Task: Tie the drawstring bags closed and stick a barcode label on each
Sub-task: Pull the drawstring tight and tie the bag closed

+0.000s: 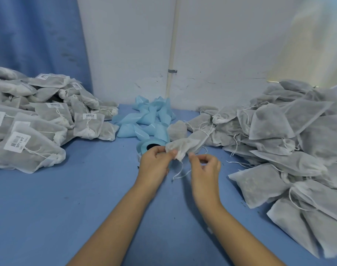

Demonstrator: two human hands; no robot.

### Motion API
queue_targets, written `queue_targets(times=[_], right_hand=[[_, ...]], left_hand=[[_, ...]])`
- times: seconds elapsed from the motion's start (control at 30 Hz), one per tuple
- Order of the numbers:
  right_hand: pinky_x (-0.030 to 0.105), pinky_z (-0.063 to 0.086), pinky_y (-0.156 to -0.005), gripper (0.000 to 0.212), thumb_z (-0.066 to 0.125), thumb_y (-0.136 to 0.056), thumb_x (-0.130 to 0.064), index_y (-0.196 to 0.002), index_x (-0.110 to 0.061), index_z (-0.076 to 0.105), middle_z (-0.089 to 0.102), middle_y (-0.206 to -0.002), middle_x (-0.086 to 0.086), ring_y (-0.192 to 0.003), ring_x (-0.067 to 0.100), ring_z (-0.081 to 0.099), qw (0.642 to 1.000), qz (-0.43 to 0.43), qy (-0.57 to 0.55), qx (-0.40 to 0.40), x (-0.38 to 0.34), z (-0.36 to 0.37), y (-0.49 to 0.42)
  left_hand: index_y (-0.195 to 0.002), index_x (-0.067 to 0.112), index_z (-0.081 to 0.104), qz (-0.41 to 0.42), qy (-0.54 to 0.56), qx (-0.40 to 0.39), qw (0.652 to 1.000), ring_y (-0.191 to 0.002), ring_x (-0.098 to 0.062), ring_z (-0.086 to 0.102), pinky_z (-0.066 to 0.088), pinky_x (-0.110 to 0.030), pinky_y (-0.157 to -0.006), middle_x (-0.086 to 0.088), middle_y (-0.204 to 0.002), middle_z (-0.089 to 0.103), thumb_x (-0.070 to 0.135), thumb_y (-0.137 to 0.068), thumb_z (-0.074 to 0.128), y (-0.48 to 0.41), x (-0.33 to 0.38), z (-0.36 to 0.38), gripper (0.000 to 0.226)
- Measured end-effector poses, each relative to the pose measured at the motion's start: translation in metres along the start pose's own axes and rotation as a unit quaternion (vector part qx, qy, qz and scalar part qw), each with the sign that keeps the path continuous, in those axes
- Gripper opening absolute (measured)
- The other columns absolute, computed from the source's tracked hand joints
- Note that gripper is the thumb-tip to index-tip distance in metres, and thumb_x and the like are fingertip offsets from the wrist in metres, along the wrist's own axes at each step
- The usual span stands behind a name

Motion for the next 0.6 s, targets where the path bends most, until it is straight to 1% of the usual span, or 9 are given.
queue_targets(times=[0.1,0.17,0.2,0.27,0.3,0.37,0.43,0.5,0.6], right_hand=[[0.02,0.033,-0.059,0.039,0.057,-0.089,-0.043,-0.061,-0.016,0.054,0.052,-0.063,-0.011,-0.063,0.009,0.046,0.996,0.046,0.035,-0.068,0.009,0.005,-0.01],[0.028,0.035,-0.062,0.032,0.059,-0.09,-0.031,-0.067,-0.01,0.057,0.052,-0.066,-0.002,-0.065,0.013,0.044,0.996,0.069,-0.004,-0.062,0.01,0.008,-0.013],[0.029,0.034,-0.062,0.027,0.059,-0.09,-0.027,-0.069,-0.011,0.057,0.051,-0.067,0.0,-0.065,0.013,0.043,0.995,0.078,-0.023,-0.052,0.01,0.008,-0.014],[0.028,0.032,-0.06,0.023,0.057,-0.09,-0.026,-0.071,-0.014,0.054,0.048,-0.068,0.0,-0.064,0.013,0.04,0.994,0.094,-0.03,-0.036,0.012,0.007,-0.016],[0.028,0.031,-0.059,0.022,0.057,-0.091,-0.026,-0.072,-0.014,0.053,0.047,-0.068,0.0,-0.064,0.013,0.04,0.994,0.099,-0.021,-0.032,0.014,0.007,-0.017],[0.03,0.03,-0.06,0.021,0.056,-0.09,-0.025,-0.073,-0.014,0.052,0.046,-0.069,0.001,-0.066,0.014,0.039,0.994,0.104,-0.016,-0.031,0.016,0.006,-0.017],[0.032,0.029,-0.061,0.023,0.055,-0.09,-0.023,-0.07,-0.014,0.048,0.044,-0.069,0.002,-0.067,0.015,0.037,0.994,0.106,-0.019,-0.035,0.017,0.007,-0.017],[0.032,0.029,-0.061,0.024,0.053,-0.09,-0.023,-0.069,-0.015,0.046,0.044,-0.068,0.002,-0.066,0.015,0.038,0.994,0.099,-0.007,-0.041,0.018,0.008,-0.017],[0.031,0.03,-0.062,0.024,0.053,-0.09,-0.021,-0.069,-0.012,0.047,0.046,-0.073,0.002,-0.068,0.016,0.04,0.996,0.074,0.014,-0.055,0.019,0.011,-0.017]], left_hand=[[-0.094,0.012,0.068,0.034,-0.042,-0.046,0.997,-0.038,-0.005,0.04,0.033,-0.017,-0.04,0.004,-0.06,0.057,0.013,-0.088,0.063,0.003,0.002,0.002,0.008],[-0.101,0.016,0.07,0.063,-0.082,-0.032,0.994,-0.051,-0.004,0.051,0.039,-0.016,-0.048,0.005,-0.081,0.068,0.01,-0.089,0.056,0.005,0.003,0.0,0.019],[-0.105,0.018,0.069,0.08,-0.12,0.005,0.99,-0.066,-0.005,0.057,0.044,-0.017,-0.058,0.006,-0.095,0.069,0.011,-0.089,0.052,0.006,0.004,-0.003,0.025],[-0.114,0.025,0.063,0.128,-0.289,0.088,0.945,-0.097,-0.013,0.06,0.043,-0.024,-0.077,0.012,-0.117,0.063,0.015,-0.088,0.047,0.006,0.008,-0.014,0.032],[-0.118,0.028,0.059,0.149,-0.389,0.097,0.904,-0.102,-0.016,0.059,0.041,-0.027,-0.077,0.014,-0.123,0.059,0.017,-0.087,0.046,0.006,0.008,-0.019,0.035],[-0.128,0.031,0.048,0.154,-0.52,0.058,0.838,-0.101,-0.021,0.059,0.037,-0.028,-0.071,0.017,-0.134,0.048,0.019,-0.087,0.044,0.002,0.005,-0.025,0.043],[-0.134,0.031,0.04,0.141,-0.575,0.013,0.806,-0.101,-0.023,0.059,0.039,-0.029,-0.069,0.016,-0.141,0.039,0.019,-0.089,0.043,-0.003,-0.001,-0.029,0.046],[-0.136,0.03,0.037,0.155,-0.595,0.0,0.788,-0.103,-0.023,0.058,0.045,-0.033,-0.071,0.013,-0.14,0.037,0.019,-0.093,0.043,-0.006,-0.005,-0.033,0.045],[-0.134,0.025,0.039,0.178,-0.585,0.004,0.791,-0.101,-0.023,0.056,0.046,-0.034,-0.069,0.009,-0.135,0.039,0.025,-0.099,0.04,-0.008,-0.007,-0.035,0.035]])
Point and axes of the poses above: each hand's wrist, its own y-axis away from the middle knuckle, its own z-axis out of the palm, x = y × z, the point moved 2 cm from there along -y, towards the middle knuckle
